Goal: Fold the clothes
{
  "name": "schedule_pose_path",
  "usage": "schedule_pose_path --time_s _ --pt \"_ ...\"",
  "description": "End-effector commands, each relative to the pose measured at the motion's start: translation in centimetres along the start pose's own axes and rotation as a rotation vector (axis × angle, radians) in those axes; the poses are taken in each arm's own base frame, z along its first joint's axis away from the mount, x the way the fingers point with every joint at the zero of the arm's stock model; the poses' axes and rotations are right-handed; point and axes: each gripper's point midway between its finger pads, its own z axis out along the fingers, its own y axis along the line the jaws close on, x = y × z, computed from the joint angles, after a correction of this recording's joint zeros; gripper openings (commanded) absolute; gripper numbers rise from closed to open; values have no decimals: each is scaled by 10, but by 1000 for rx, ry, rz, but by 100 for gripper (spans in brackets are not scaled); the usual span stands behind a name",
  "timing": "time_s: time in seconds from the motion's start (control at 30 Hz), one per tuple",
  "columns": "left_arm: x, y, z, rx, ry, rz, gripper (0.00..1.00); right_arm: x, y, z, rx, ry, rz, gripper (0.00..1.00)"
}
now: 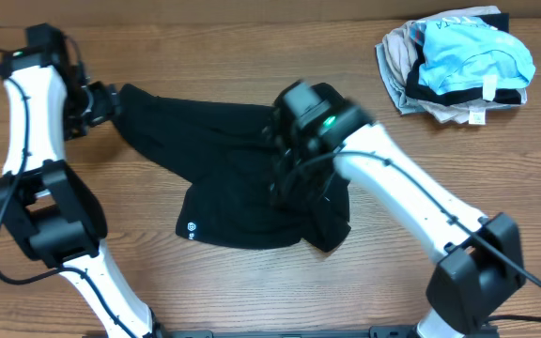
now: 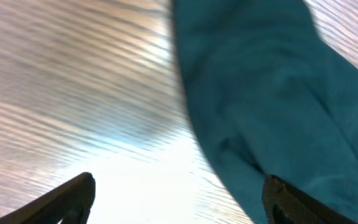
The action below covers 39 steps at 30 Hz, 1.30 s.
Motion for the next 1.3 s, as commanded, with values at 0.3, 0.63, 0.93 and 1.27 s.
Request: schedule_pose_path --time_s 0.3,0.63,0.93,1.27 --pt "-6 8 -17 27 -29 -24 88 68 27 77 86 282 -119 74" --pt "-7 16 -16 -26 -34 0 90 66 16 119 106 330 -104 86" --pt "-6 17 -13 -27 -27 3 92 49 23 126 77 259 -126 73" --pt "-6 17 -13 -27 -26 3 93 50 19 125 106 260 -83 7"
